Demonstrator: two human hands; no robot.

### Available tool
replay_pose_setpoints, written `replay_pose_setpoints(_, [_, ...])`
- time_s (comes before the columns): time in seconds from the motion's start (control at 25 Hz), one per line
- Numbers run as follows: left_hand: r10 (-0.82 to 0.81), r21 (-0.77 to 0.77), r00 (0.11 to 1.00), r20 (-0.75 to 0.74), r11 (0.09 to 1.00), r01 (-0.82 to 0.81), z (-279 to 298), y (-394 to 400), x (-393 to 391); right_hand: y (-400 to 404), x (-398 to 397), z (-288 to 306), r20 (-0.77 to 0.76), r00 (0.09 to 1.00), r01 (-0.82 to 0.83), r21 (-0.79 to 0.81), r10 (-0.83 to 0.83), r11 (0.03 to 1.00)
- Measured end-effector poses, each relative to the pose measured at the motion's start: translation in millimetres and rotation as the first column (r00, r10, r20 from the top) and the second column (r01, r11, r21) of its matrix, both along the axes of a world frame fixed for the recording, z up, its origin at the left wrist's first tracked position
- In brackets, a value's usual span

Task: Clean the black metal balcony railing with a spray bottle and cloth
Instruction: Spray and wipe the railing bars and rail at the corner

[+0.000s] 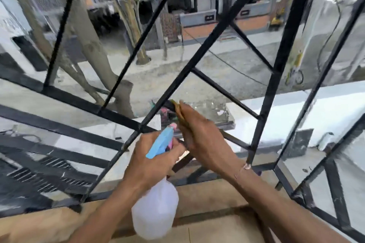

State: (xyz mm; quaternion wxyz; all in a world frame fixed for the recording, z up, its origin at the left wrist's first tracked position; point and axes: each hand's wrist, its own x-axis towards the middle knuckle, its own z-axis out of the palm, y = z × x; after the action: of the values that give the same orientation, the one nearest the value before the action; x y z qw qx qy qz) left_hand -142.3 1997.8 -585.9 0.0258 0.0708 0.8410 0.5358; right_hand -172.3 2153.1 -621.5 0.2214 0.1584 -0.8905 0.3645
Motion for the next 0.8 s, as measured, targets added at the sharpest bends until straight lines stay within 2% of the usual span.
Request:
replay_pose_setpoints(0.2, [0.016, 0.074, 1.000, -0.001, 0.997, -0.016, -30, -2, 6, -20, -11, -12, -0.101, 0.972, 0.221, 0.101, -0.211, 0.970])
replay_pose_setpoints(0.36, [0.050, 0.062, 0.998, -0.028, 0.997, -0.048, -41, -5, 19, -26, -9, -7, -0.111, 0.963, 0.259, 0.118, -0.246, 0.959])
replay_pose_setpoints(0.8, [0.127, 0.147, 0.991, -0.049, 0.982, -0.118, 0, -6, 52, -33, 4, 4, -0.034, 0.956, 0.293, 0.193, -0.292, 0.936])
